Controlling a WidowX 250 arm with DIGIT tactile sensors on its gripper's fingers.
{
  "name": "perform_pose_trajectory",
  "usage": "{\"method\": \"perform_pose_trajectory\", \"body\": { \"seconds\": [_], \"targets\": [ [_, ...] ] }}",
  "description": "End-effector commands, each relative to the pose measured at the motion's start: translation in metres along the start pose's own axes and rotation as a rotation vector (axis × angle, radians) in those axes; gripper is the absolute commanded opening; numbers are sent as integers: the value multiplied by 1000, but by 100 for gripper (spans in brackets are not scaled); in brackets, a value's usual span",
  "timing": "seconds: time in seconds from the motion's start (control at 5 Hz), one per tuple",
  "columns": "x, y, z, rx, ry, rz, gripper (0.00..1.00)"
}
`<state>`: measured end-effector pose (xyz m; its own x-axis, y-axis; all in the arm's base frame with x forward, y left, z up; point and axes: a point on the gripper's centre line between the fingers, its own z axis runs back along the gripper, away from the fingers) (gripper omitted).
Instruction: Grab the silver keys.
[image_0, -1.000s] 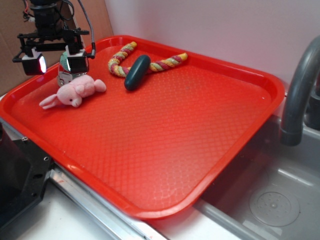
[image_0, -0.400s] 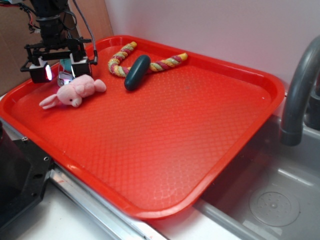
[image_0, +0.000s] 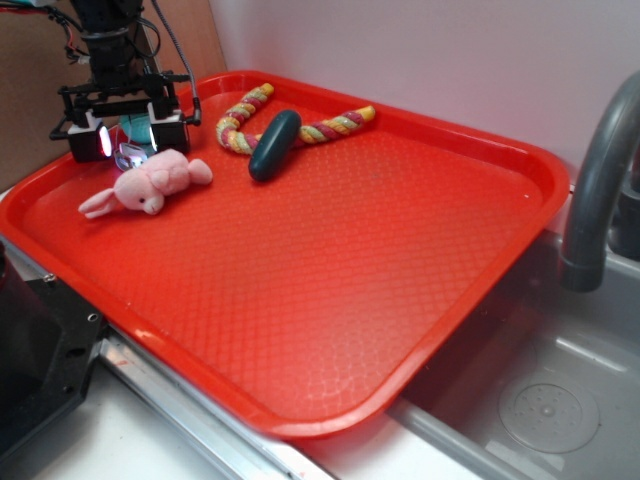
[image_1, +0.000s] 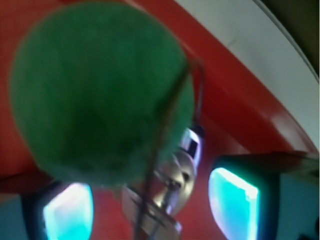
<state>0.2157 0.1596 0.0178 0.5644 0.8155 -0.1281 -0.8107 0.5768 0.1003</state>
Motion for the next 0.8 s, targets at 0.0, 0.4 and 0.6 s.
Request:
{"method": "perform_pose_trajectory", "body": {
  "seconds": [0.0,0.4,0.6],
  "targets": [
    [6,17,6,23,-37,14,0],
    [4,17,6,32,-38,18,0],
    [3,17,8,32,-43,18,0]
  ]
}}
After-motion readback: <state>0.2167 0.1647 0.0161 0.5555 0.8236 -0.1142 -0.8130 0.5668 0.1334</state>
